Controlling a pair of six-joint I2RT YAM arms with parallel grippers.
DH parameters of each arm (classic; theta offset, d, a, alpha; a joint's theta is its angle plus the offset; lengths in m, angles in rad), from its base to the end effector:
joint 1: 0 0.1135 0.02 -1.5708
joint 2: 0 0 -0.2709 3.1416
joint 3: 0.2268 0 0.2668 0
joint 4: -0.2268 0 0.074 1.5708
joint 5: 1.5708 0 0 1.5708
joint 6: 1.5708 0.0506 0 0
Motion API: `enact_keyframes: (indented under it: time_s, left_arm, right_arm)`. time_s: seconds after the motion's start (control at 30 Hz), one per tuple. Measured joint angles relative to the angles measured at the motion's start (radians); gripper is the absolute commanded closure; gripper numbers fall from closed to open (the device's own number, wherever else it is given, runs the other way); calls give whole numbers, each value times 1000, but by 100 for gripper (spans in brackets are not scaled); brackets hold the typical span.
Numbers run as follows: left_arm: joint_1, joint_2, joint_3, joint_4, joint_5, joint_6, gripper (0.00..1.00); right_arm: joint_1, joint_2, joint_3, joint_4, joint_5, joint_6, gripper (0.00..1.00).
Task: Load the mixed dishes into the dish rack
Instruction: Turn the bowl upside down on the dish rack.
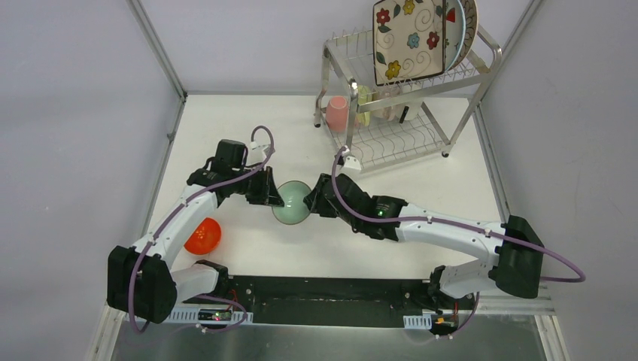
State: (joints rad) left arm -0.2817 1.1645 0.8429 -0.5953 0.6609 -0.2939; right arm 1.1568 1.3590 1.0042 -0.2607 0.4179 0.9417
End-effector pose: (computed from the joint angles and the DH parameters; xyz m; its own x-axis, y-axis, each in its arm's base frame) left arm 0.2294 -0.0987 0.2467 -0.8972 0.0216 -0.4411 0.3325 0.6904 -0.6425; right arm 0.1499 0.2901 0.2749 -0.7054 0.2315 -0.6699 -0.2261 0.8222 0.5223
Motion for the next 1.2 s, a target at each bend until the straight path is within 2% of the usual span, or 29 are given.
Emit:
enact_keyframes:
  time_s: [0.13, 0.23, 0.5, 0.67, 0.87, 1.03, 1.2]
  left_arm:
    - [0, -14, 0, -15, 0, 3, 100]
    - [0, -33, 0, -18, -2, 4, 100]
    - [0, -60, 0, -18, -2, 4, 100]
    - [0, -72, 0, -16, 0, 5, 100]
    - [0, -72, 0, -16, 3, 7, 100]
    - [0, -71, 0, -16, 13, 7, 100]
    - [0, -71, 0, -16, 22, 7, 100]
  right_arm:
    - [0, -5, -15, 46, -16, -10, 26]
    - [0, -26, -56, 73, -28, -19, 17]
    - [-23, -45, -124, 166, -134, -74, 10]
    - [-51, -80, -152, 217, -210, -146, 10]
    - [-65, -179, -146, 191, -248, -386, 10]
    - [-65, -237, -149, 160, -234, -752, 11]
    - [-66, -335, -205, 214, -258, -1100, 11]
